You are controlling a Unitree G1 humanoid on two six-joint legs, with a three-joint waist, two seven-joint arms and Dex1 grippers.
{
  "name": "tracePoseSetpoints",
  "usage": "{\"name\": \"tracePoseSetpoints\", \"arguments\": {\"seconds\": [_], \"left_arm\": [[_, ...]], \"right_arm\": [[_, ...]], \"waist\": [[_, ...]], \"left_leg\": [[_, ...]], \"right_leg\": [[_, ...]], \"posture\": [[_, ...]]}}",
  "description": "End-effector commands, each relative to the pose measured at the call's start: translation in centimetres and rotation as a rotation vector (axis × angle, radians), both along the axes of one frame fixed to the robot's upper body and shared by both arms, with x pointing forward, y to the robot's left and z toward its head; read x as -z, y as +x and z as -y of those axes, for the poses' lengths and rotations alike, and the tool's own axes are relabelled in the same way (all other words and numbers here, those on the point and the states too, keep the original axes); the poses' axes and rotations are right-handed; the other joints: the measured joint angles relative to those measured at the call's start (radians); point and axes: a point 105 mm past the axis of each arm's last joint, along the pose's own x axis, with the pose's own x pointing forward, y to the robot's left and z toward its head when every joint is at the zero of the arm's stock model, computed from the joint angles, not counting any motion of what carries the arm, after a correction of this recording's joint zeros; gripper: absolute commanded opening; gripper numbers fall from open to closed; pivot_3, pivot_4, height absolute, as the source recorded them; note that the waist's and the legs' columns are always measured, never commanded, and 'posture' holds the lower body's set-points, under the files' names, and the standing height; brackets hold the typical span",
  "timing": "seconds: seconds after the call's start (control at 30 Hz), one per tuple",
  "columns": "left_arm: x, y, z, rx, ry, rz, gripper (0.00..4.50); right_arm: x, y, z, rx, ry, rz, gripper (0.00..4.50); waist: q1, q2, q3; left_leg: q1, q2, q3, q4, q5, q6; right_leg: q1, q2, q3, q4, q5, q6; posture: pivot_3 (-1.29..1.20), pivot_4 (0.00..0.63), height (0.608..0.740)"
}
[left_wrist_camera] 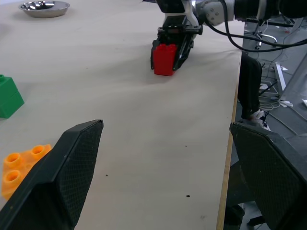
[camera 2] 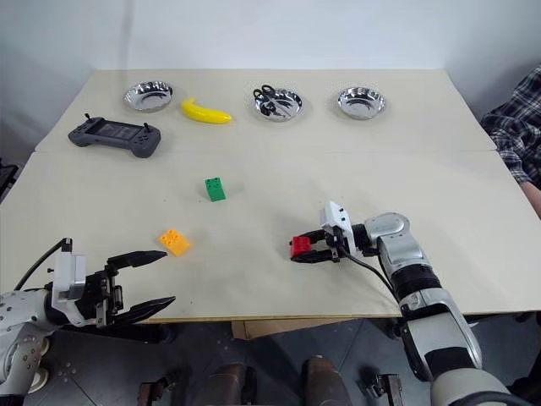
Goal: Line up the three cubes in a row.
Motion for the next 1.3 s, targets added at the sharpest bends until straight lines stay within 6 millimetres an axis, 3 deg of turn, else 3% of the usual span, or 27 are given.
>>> {"name": "tracePoseSetpoints", "arguments": {"seconds": [0.03,0.2,0.5,0.83,1.07,1.3], "left_arm": [[-0.8,-0.4,0.4,0.023,0.002,0.033,4.5],[-1.0,-0.6,0.3,0.015,0.003,0.034,4.5],[-1.4,-0.3,0.7,0.04,0.002,0.044,4.5],[-2.0,0.9,2.4,0.137,-0.002,0.051,4.5],[-2.1,1.0,2.5,0.158,0.007,0.04,4.5],[-2.1,1.1,2.4,0.154,0.012,0.04,4.5]], "right_arm": [[-0.4,-0.1,0.9,-0.048,-0.053,0.048,1.53],[-1.6,0.5,3.6,0.011,-0.059,0.093,1.53],[-1.7,-0.2,7.9,0.079,-0.124,0.114,1.53],[-0.8,-1.7,7.1,-0.011,-0.139,0.062,1.53],[0.3,-1.8,6.9,-0.021,-0.153,0.03,1.53],[-0.7,-1.0,6.9,-0.003,-0.128,0.092,3.82]], "waist": [[0.0,0.0,0.0],[0.008,0.0,0.0],[0.004,0.0,0.0],[0.004,0.001,0.0],[0.004,0.001,0.0],[0.003,0.001,0.0]], "left_leg": [[0.0,0.0,0.0,0.0,0.0,0.0],[0.0,0.0,0.0,0.001,0.0,0.0],[-0.001,0.0,0.0,0.001,0.0,0.0],[-0.001,0.0,0.0,0.001,0.0,0.0],[-0.001,0.0,0.0,0.001,0.0,0.0],[-0.001,0.0,0.0,0.003,0.0,0.0]], "right_leg": [[0.0,0.0,0.0,0.0,0.0,0.0],[0.0,0.0,0.0,0.0,0.0,0.0],[0.0,0.0,0.0,0.0,0.0,0.0],[0.0,0.0,0.0,0.0,0.0,0.0],[0.0,0.0,0.0,0.0,0.0,0.0],[0.001,0.0,0.0,0.0,0.0,0.0]], "posture": [[0.0,0.15,0.74],[0.0,0.15,0.74],[0.0,0.15,0.74],[0.0,0.15,0.74],[0.0,0.15,0.74],[0.0,0.15,0.74]]}}
